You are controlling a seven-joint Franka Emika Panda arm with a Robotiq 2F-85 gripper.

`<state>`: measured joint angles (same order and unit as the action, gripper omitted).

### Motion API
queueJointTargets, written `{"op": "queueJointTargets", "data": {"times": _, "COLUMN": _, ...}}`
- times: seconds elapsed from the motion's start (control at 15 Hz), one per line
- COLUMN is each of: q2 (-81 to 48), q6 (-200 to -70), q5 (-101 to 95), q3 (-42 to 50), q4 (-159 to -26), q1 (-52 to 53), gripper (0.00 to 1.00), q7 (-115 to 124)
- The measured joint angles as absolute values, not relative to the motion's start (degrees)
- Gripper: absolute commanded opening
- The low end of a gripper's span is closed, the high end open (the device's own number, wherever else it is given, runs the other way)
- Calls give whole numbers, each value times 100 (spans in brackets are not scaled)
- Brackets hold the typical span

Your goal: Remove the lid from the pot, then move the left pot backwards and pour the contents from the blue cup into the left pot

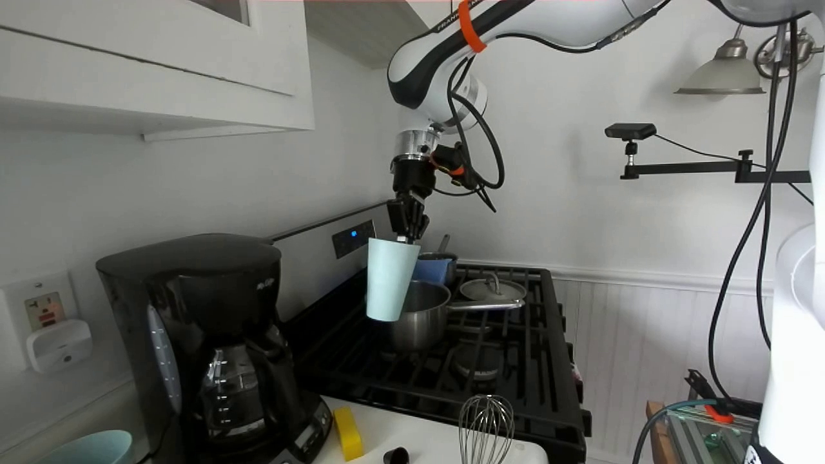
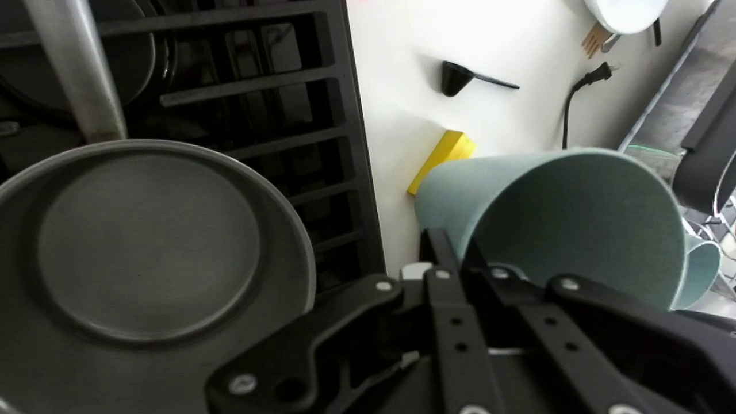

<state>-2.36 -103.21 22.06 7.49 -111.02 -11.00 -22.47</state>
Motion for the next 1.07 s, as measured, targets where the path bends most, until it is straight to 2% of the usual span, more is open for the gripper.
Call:
{"op": "queueJointTargets", "data": {"times": 0.4, "q2": 35, "q6": -10425, "q5": 1933, "q3": 771, "q4": -10955, "q1": -1100, "gripper": 1, "q7": -2712}}
{"op": "queueJointTargets", "data": {"times": 1.07, "q2": 410, "q6": -11389, "q5": -862, "q3": 740, "q4": -10973, "q1": -937, "gripper": 1, "q7": -2805}}
